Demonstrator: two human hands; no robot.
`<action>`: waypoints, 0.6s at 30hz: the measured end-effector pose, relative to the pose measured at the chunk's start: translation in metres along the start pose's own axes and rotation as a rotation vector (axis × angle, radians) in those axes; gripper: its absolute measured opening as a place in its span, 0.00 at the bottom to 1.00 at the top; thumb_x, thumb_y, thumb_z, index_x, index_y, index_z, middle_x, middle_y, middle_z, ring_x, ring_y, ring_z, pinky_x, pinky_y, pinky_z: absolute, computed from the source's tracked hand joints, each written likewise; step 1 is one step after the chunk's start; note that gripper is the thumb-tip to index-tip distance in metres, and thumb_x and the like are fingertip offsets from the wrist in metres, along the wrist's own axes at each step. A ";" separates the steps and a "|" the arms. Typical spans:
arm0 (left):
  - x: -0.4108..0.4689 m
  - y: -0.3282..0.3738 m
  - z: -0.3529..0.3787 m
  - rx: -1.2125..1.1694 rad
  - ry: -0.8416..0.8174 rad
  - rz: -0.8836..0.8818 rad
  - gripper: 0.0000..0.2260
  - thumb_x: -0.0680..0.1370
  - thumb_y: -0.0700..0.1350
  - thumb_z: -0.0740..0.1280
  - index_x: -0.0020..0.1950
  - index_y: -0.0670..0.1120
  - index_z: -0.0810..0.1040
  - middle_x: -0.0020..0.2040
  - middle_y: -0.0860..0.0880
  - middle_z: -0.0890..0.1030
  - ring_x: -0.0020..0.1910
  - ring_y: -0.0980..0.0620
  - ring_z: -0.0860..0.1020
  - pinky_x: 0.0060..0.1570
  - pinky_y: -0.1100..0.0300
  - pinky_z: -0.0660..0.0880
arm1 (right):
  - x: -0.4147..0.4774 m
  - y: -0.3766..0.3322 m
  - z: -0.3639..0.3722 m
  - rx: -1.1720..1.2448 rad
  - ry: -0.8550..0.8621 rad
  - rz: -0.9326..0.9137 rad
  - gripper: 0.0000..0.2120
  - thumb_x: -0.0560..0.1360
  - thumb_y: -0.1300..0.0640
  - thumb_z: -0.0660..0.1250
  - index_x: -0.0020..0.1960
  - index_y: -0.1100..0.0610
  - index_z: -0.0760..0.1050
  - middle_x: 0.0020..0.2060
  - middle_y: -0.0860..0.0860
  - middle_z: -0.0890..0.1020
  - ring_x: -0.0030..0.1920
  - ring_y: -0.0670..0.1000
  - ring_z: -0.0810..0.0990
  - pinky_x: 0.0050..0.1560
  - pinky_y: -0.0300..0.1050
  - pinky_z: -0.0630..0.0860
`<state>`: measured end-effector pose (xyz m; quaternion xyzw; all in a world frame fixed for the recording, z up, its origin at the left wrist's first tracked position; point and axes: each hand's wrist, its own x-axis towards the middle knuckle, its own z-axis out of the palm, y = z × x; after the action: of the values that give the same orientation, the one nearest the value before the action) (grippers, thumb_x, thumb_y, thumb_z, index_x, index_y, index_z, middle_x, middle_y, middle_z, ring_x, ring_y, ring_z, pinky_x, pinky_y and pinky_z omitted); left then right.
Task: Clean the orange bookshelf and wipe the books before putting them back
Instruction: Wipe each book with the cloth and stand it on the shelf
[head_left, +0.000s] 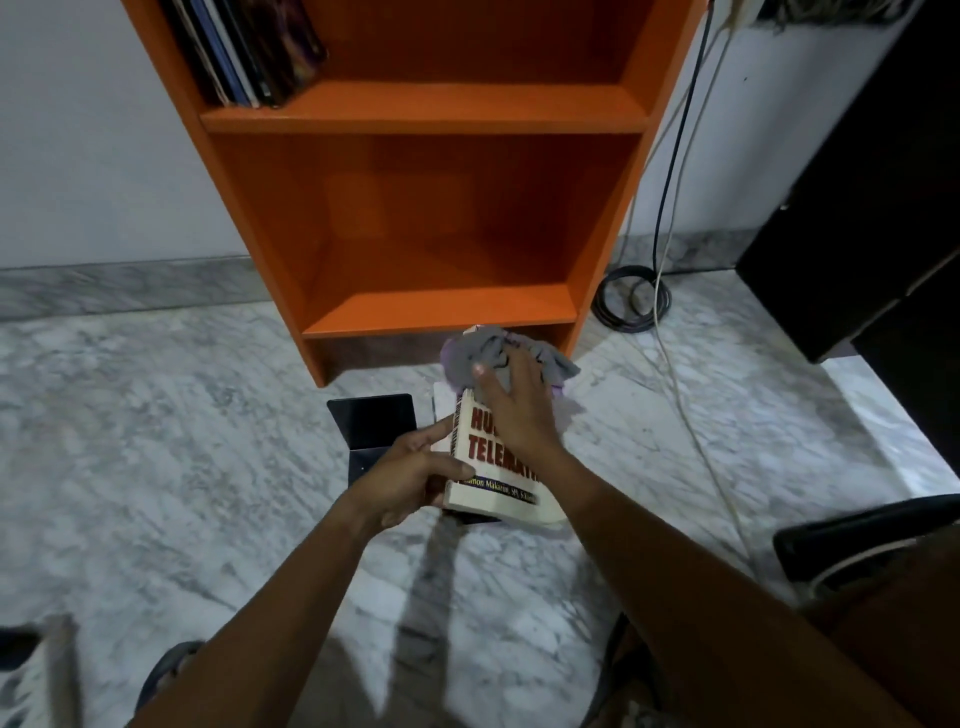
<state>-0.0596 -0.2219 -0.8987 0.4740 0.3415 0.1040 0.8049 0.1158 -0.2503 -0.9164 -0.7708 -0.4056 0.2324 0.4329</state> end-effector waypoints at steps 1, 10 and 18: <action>-0.008 0.005 0.001 0.007 -0.039 0.013 0.30 0.73 0.29 0.70 0.71 0.51 0.77 0.59 0.36 0.83 0.55 0.39 0.83 0.46 0.51 0.82 | 0.004 -0.007 -0.004 0.028 0.082 0.018 0.20 0.80 0.36 0.59 0.64 0.47 0.68 0.63 0.51 0.77 0.63 0.55 0.77 0.57 0.51 0.74; -0.035 0.018 -0.009 0.043 -0.172 0.110 0.33 0.70 0.33 0.73 0.73 0.53 0.75 0.64 0.30 0.79 0.65 0.22 0.72 0.65 0.21 0.57 | 0.027 -0.018 -0.040 -0.026 0.253 0.403 0.20 0.84 0.48 0.59 0.70 0.60 0.68 0.63 0.61 0.79 0.63 0.63 0.78 0.56 0.51 0.72; -0.032 0.029 0.000 -0.048 -0.055 0.075 0.29 0.74 0.29 0.69 0.71 0.50 0.75 0.61 0.35 0.82 0.59 0.35 0.81 0.52 0.45 0.83 | -0.008 -0.055 -0.014 0.061 0.015 -0.237 0.14 0.85 0.49 0.58 0.65 0.56 0.65 0.57 0.52 0.74 0.46 0.42 0.77 0.42 0.42 0.76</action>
<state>-0.0792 -0.2223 -0.8605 0.4698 0.2986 0.1289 0.8207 0.0977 -0.2472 -0.8623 -0.7056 -0.4834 0.1858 0.4836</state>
